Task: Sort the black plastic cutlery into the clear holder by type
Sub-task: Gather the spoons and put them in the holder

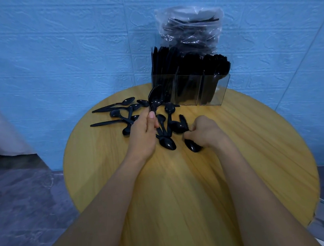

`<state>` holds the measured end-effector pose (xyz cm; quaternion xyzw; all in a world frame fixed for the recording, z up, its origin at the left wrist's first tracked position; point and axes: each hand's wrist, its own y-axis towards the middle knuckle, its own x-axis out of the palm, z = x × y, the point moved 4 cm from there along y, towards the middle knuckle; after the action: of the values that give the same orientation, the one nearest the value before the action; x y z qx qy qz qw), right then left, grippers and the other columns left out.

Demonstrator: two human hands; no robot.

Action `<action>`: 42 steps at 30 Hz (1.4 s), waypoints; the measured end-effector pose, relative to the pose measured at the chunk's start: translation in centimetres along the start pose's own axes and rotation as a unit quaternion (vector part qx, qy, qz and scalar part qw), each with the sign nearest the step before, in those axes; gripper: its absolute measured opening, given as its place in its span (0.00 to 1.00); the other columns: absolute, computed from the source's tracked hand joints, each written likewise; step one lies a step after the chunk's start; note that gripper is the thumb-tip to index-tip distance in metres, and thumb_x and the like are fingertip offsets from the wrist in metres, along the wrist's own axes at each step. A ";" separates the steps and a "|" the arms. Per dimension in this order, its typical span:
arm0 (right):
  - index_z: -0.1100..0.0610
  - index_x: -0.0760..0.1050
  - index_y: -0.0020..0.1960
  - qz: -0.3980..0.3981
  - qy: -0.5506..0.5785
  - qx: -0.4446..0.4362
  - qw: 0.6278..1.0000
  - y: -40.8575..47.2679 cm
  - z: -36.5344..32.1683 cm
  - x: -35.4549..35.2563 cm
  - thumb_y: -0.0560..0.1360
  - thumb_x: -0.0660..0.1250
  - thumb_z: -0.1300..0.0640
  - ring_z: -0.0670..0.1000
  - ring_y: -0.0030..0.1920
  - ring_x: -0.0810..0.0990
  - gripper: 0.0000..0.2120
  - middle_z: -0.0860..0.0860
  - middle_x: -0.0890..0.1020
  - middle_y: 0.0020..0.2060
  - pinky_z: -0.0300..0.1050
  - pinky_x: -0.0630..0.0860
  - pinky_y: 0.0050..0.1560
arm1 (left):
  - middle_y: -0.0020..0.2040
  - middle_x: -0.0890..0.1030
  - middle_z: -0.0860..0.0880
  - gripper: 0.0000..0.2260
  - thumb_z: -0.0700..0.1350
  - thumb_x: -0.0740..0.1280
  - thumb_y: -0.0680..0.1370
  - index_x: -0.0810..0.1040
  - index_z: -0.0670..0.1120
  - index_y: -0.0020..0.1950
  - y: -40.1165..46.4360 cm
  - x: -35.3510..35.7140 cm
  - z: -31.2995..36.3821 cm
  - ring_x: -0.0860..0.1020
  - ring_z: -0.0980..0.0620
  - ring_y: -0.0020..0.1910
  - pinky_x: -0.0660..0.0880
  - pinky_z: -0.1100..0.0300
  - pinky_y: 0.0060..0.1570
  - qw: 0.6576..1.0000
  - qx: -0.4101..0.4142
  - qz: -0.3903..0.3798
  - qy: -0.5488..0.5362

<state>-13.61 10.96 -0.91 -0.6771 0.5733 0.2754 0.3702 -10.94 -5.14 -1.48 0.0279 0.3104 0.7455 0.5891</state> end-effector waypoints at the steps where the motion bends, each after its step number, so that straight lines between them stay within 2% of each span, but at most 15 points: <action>1: 0.58 0.72 0.42 0.007 0.002 -0.001 1.000 0.0 0.0 -0.1 0.74 0.69 0.55 0.50 0.36 0.72 0.09 0.53 0.74 0.36 0.41 0.68 0.31 | 0.33 0.69 0.54 0.14 0.44 0.51 0.83 0.67 0.50 0.38 0.0 0.0 0.0 0.68 0.61 0.31 0.65 0.70 0.34 1.000 -0.001 -0.001 0.000; 4: 0.60 0.74 0.49 0.015 0.009 0.003 1.000 0.1 0.0 -0.4 0.74 0.69 0.57 0.51 0.40 0.75 0.08 0.54 0.77 0.43 0.41 0.69 0.32 | 0.34 0.70 0.53 0.14 0.45 0.51 0.83 0.67 0.49 0.39 0.0 0.0 -0.1 0.68 0.60 0.31 0.66 0.69 0.34 1.000 -0.008 -0.001 -0.014; 8: 0.61 0.73 0.42 0.000 0.040 0.005 0.999 0.0 0.3 -0.8 0.75 0.69 0.58 0.49 0.32 0.70 0.08 0.52 0.72 0.33 0.41 0.64 0.29 | 0.34 0.70 0.52 0.14 0.45 0.52 0.83 0.67 0.49 0.39 0.0 0.1 -0.1 0.68 0.60 0.31 0.66 0.68 0.34 1.000 -0.011 -0.006 -0.012; 12: 0.65 0.78 0.52 0.022 0.166 0.013 0.986 -0.3 0.9 -2.1 0.75 0.69 0.58 0.49 0.36 0.72 0.11 0.55 0.75 0.38 0.42 0.68 0.35 | 0.35 0.71 0.51 0.13 0.45 0.51 0.83 0.68 0.48 0.40 0.0 -0.1 0.0 0.68 0.59 0.32 0.66 0.65 0.33 0.999 -0.027 0.000 -0.036; 17: 0.57 0.78 0.44 0.062 0.388 0.006 0.920 -0.8 1.7 -3.1 0.73 0.71 0.61 0.52 0.46 0.78 0.02 0.52 0.79 0.40 0.46 0.75 0.51 | 0.35 0.70 0.51 0.13 0.45 0.51 0.83 0.69 0.48 0.41 0.1 -0.3 0.8 0.67 0.58 0.31 0.66 0.65 0.32 0.997 -0.054 -0.011 -0.051; 20: 0.55 0.76 0.39 0.109 0.412 -0.018 0.904 -1.4 1.8 -3.8 0.71 0.72 0.62 0.50 0.45 0.77 0.07 0.52 0.78 0.41 0.41 0.73 0.46 | 0.34 0.69 0.51 0.13 0.46 0.51 0.83 0.73 0.44 0.50 0.7 0.0 1.4 0.66 0.56 0.31 0.65 0.62 0.32 0.990 -0.118 -0.052 -0.061; 21: 0.54 0.76 0.38 0.121 0.413 -0.028 0.902 -1.6 1.6 -4.0 0.71 0.73 0.62 0.49 0.43 0.76 0.07 0.51 0.78 0.41 0.39 0.71 0.43 | 0.34 0.69 0.50 0.13 0.45 0.51 0.83 0.74 0.44 0.50 0.9 0.2 1.8 0.66 0.56 0.30 0.64 0.62 0.31 0.985 -0.140 -0.068 -0.075; 23: 0.54 0.78 0.38 0.133 0.422 -0.055 0.895 -2.1 1.2 -4.3 0.69 0.74 0.63 0.45 0.41 0.76 0.06 0.49 0.79 0.39 0.35 0.70 0.40 | 0.34 0.68 0.51 0.13 0.45 0.52 0.84 0.74 0.45 0.48 1.1 0.5 2.5 0.65 0.57 0.29 0.63 0.65 0.28 0.967 -0.203 -0.089 -0.128; 26: 0.58 0.81 0.41 0.136 0.438 -0.100 0.883 -2.5 0.4 -4.2 0.68 0.74 0.66 0.39 0.35 0.79 0.05 0.48 0.82 0.36 0.26 0.72 0.36 | 0.32 0.68 0.51 0.13 0.46 0.53 0.84 0.73 0.41 0.51 1.2 0.9 3.4 0.64 0.59 0.26 0.62 0.68 0.21 0.910 -0.322 -0.126 -0.228; 29: 0.62 0.82 0.46 0.139 0.415 -0.153 0.886 -3.0 -0.2 -4.2 0.66 0.73 0.71 0.37 0.34 0.80 0.10 0.49 0.82 0.36 0.27 0.73 0.37 | 0.30 0.68 0.51 0.14 0.49 0.54 0.83 0.72 0.41 0.47 1.2 1.0 4.5 0.63 0.60 0.22 0.60 0.69 0.17 0.844 -0.405 -0.176 -0.305; 31: 0.62 0.82 0.49 0.149 0.380 -0.192 0.893 -3.1 -0.5 -4.5 0.66 0.72 0.73 0.37 0.35 0.80 0.13 0.49 0.82 0.36 0.29 0.74 0.39 | 0.28 0.68 0.51 0.17 0.54 0.55 0.82 0.71 0.42 0.44 1.3 0.8 5.2 0.63 0.60 0.21 0.60 0.70 0.16 0.811 -0.437 -0.208 -0.328; 34: 0.58 0.83 0.46 0.172 0.334 -0.222 0.900 -3.2 -1.0 -5.2 0.65 0.73 0.72 0.38 0.36 0.79 0.13 0.48 0.80 0.36 0.32 0.76 0.42 | 0.30 0.69 0.50 0.22 0.62 0.58 0.77 0.70 0.42 0.43 1.4 0.6 5.8 0.63 0.60 0.20 0.61 0.71 0.16 0.778 -0.467 -0.262 -0.329; 37: 0.53 0.83 0.43 0.178 0.298 -0.235 0.908 -3.1 -1.6 -5.7 0.66 0.74 0.69 0.37 0.36 0.76 0.13 0.45 0.78 0.35 0.30 0.74 0.43 | 0.31 0.72 0.48 0.21 0.60 0.63 0.75 0.71 0.41 0.45 1.3 0.2 6.0 0.64 0.60 0.20 0.61 0.72 0.16 0.739 -0.488 -0.286 -0.366; 39: 0.48 0.82 0.39 0.181 0.277 -0.247 0.911 -3.2 -1.8 -5.8 0.65 0.74 0.69 0.38 0.37 0.76 0.15 0.43 0.78 0.34 0.32 0.74 0.45 | 0.31 0.72 0.49 0.14 0.52 0.66 0.74 0.72 0.41 0.44 1.1 0.1 6.3 0.65 0.60 0.20 0.61 0.72 0.16 0.726 -0.494 -0.291 -0.380; 42: 0.45 0.82 0.40 0.181 0.236 -0.262 0.918 -3.1 -1.6 -5.8 0.67 0.74 0.68 0.41 0.41 0.76 0.17 0.43 0.78 0.37 0.35 0.75 0.48 | 0.28 0.72 0.50 0.06 0.43 0.64 0.76 0.71 0.41 0.44 0.9 0.0 6.1 0.64 0.60 0.20 0.59 0.73 0.16 0.750 -0.490 -0.266 -0.354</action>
<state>-11.79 13.15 5.18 -0.6802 0.6639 0.3100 -0.0226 -9.24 -2.66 3.85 -0.0865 -0.3341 0.5449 0.7642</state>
